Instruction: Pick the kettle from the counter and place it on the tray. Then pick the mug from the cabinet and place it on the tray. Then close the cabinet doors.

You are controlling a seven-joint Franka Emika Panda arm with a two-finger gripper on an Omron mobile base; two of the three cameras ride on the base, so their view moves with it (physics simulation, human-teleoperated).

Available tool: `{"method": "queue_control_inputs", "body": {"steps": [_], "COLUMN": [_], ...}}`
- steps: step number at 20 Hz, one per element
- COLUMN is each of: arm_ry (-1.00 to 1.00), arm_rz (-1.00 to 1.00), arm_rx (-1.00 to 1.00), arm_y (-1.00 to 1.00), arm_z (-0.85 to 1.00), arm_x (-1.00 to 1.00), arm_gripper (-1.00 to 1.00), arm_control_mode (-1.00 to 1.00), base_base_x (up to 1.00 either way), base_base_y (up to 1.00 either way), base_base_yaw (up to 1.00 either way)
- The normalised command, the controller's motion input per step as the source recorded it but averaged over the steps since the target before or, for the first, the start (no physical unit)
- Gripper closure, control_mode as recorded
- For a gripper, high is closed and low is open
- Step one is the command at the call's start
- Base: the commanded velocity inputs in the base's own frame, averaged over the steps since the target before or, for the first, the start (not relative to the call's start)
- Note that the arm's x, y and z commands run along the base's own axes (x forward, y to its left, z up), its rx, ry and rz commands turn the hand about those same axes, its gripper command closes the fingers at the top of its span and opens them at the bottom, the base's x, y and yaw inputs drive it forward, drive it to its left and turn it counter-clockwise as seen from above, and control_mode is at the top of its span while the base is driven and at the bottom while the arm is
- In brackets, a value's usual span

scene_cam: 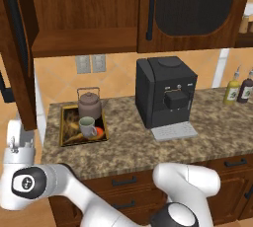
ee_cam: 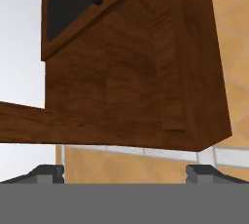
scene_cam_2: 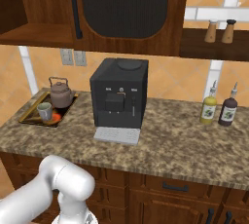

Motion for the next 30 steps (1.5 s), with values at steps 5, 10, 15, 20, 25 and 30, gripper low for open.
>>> {"method": "queue_control_inputs", "body": {"steps": [5, 10, 15, 20, 25, 30], "arm_ry": [0.0, 0.0, 0.0, 0.0, 0.0, 0.0], "arm_rz": [-0.01, -0.01, 0.0, 0.0, 0.0, 0.0], "arm_rx": [-0.01, 0.0, 0.0, 0.0, 0.0, 0.0], "arm_y": [0.1, 0.01, 0.0, -0.02, -0.19, -0.36], "arm_z": [0.09, 0.25, 0.28, 0.16, 0.26, 0.25], "arm_x": [0.0, -0.06, -0.13, -0.24, -0.31, -0.24], "arm_gripper": [-1.0, -1.0, -1.0, -1.0, -1.0, -1.0], "arm_control_mode": [-1.0, -1.0, -1.0, -1.0, -1.0, -1.0], "base_base_x": [0.0, 0.0, 0.0, 0.0, 0.0, 0.0], "base_base_y": [0.0, 0.0, 0.0, 0.0, 0.0, 0.0], "base_base_yaw": [0.0, 0.0, 0.0, 0.0, 0.0, 0.0]}}
